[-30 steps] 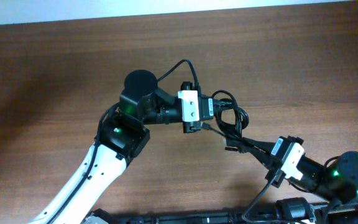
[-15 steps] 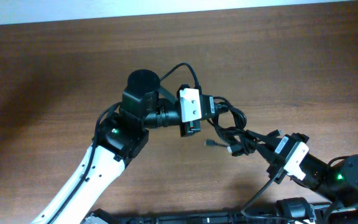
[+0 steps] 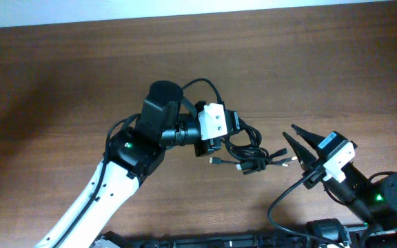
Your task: Untangle cables
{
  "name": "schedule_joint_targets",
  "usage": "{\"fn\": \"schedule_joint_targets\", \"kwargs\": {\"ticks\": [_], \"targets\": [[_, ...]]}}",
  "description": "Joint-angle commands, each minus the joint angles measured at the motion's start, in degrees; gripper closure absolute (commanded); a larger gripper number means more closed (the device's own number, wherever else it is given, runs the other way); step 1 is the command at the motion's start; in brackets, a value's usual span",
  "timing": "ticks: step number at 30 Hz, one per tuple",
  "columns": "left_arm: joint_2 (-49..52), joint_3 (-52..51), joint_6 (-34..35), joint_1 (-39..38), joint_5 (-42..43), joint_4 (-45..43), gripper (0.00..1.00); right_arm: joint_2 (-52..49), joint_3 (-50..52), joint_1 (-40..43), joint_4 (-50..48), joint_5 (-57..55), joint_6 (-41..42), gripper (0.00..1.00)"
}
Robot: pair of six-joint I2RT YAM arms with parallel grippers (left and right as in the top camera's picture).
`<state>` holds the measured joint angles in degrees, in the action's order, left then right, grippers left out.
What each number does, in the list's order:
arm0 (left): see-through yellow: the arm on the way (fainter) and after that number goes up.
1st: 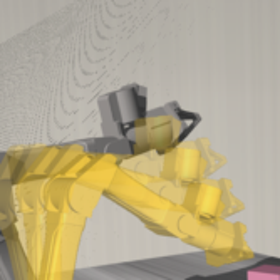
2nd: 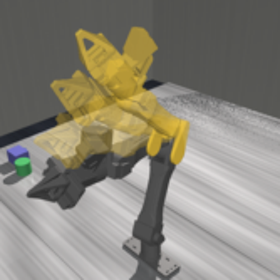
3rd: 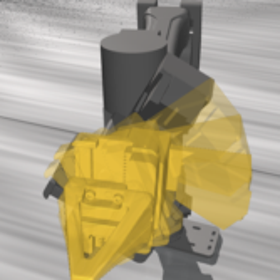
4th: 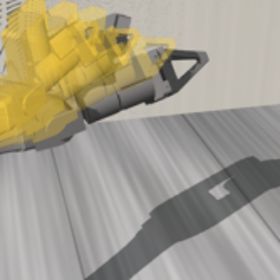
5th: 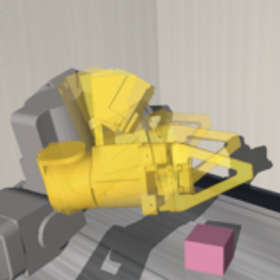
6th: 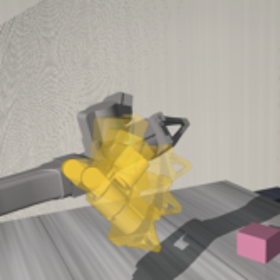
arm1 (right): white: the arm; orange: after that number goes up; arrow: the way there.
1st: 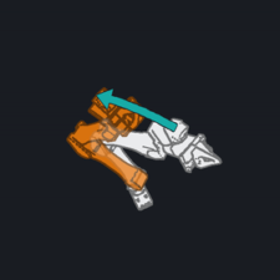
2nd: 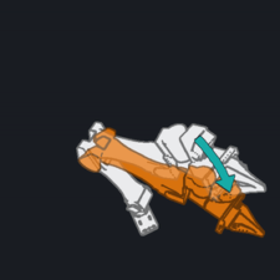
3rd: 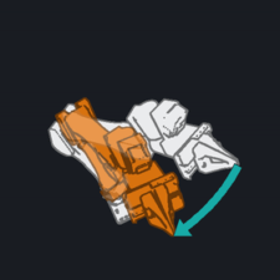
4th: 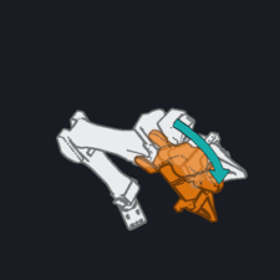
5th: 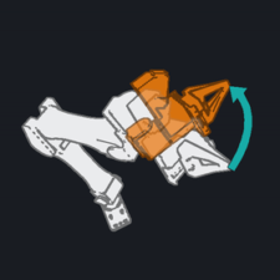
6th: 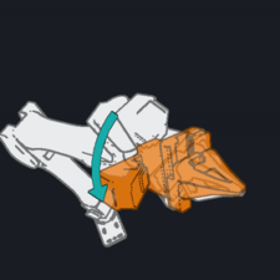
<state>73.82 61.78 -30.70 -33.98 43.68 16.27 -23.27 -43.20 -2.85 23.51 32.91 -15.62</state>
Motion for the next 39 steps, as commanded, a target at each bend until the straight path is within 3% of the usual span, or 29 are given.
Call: {"fn": "schedule_joint_targets", "kwargs": {"ticks": [1,4,9,19,31,39], "targets": [[-0.68,0.31,2.03,-0.26,-3.85,-3.63,1.0,-0.09,-0.85,0.31,1.07,-1.49,1.33,0.01],[-0.68,0.31,9.46,-0.26,-9.97,-8.41,1.0,-0.09,-0.85,0.31,2.97,-1.55,1.31,0.01],[-0.68,0.31,16.22,-0.26,-14.88,-12.9,1.0,-0.09,-0.85,0.31,4.0,-2.25,0.9,0.01],[-1.42,0.31,16.55,-0.22,-15.06,-12.17,1.0,-0.09,-0.85,0.31,7.34,-17.03,1.18,0.01],[-1.66,0.31,16.5,-0.22,0.04,-15.02,1.0,-0.09,-0.85,0.31,7.87,-18.4,1.33,0.01],[-1.64,0.31,16.52,-0.22,0.26,-17.27,1.0,-0.09,-0.85,0.31,8.7,-17.92,1.31,0.02]]}}
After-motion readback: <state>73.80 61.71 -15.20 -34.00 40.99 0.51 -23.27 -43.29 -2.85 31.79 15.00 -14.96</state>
